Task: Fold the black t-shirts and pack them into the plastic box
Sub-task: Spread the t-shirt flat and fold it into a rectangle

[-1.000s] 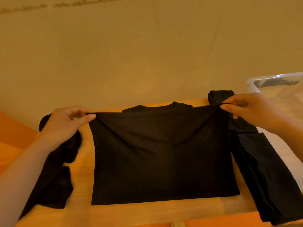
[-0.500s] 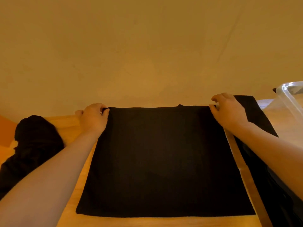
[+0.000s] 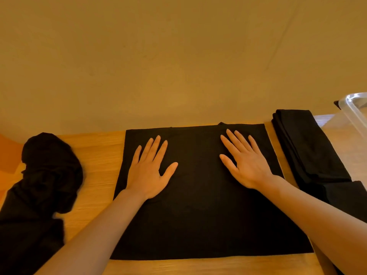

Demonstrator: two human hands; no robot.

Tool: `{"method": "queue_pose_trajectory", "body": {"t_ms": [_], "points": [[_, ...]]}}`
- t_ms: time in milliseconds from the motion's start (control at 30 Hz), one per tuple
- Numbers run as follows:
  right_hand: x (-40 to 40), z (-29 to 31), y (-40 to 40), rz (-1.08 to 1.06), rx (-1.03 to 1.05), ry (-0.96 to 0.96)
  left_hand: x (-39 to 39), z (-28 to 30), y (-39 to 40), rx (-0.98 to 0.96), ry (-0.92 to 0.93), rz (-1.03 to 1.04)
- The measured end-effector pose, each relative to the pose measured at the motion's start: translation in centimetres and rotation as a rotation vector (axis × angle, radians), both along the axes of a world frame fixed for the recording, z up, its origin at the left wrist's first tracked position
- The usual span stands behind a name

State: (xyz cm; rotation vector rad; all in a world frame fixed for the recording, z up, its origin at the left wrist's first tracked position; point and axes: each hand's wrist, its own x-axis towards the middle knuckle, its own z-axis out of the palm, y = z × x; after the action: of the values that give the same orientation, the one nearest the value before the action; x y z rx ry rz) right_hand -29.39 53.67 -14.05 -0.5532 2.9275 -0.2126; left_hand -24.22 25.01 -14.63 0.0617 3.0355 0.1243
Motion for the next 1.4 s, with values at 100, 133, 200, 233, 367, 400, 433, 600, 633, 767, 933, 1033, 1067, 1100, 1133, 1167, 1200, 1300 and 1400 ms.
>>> {"method": "queue_pose_trajectory", "body": {"t_ms": [100,133,200,233,367,400,433,600,633,767,933,1033,1067,1100,1133,1167,1200,1300,1400], "points": [[1.6,0.2,0.3,0.036,0.013,0.001,2.6,0.2,0.2,-0.018,-0.012,0.012],[2.3,0.3,0.4,0.047,0.010,0.001,3.6,0.2,0.2,-0.014,-0.014,0.026],[4.0,0.3,0.6,0.067,0.004,0.006,5.7,0.2,0.2,-0.007,-0.020,0.046],[4.9,0.2,0.6,0.078,0.006,0.006,6.8,0.2,0.3,-0.008,-0.021,0.052],[7.4,0.5,0.7,0.099,0.000,-0.021,9.8,0.5,0.6,0.019,-0.036,0.083],[7.6,0.7,0.5,0.096,-0.006,-0.017,9.9,0.6,0.5,0.041,-0.027,0.099],[7.7,0.7,0.3,0.086,-0.015,-0.008,9.8,0.7,0.4,0.055,-0.018,0.110],[5.5,0.2,-0.9,-0.035,-0.046,-0.007,6.0,0.2,-1.1,0.018,-0.008,0.111],[4.9,0.1,-1.0,-0.048,-0.042,-0.008,5.0,0.0,-1.4,0.016,-0.010,0.120],[3.4,0.2,-1.2,-0.048,0.001,0.019,3.2,-0.1,-2.3,0.006,-0.002,0.138],[3.3,-0.1,-0.1,-0.134,-0.029,0.058,4.0,0.3,-1.1,0.061,0.122,0.062],[2.7,-0.3,1.2,-0.141,0.011,0.027,3.6,-0.1,-1.5,0.039,0.048,0.044],[2.4,-0.3,1.8,-0.149,0.021,0.026,3.2,-0.2,-2.0,0.018,0.028,0.054],[2.0,-0.3,2.5,-0.161,0.020,0.025,2.7,-0.3,-2.4,-0.001,0.011,0.057],[1.6,-0.3,3.2,-0.181,0.006,0.020,2.3,-0.3,-2.8,-0.013,-0.005,0.052],[1.3,-0.2,3.8,-0.204,-0.009,0.009,2.0,-0.2,-3.0,-0.014,-0.018,0.046],[1.1,-0.1,4.3,-0.220,-0.015,0.006,1.8,-0.1,-3.1,-0.001,-0.021,0.042],[2.2,0.9,4.1,-0.180,-0.030,0.107,2.6,1.2,-2.1,0.071,0.064,0.042],[6.4,2.9,2.2,-0.079,-0.095,0.086,6.6,3.0,0.2,0.140,0.149,-0.050]]}}
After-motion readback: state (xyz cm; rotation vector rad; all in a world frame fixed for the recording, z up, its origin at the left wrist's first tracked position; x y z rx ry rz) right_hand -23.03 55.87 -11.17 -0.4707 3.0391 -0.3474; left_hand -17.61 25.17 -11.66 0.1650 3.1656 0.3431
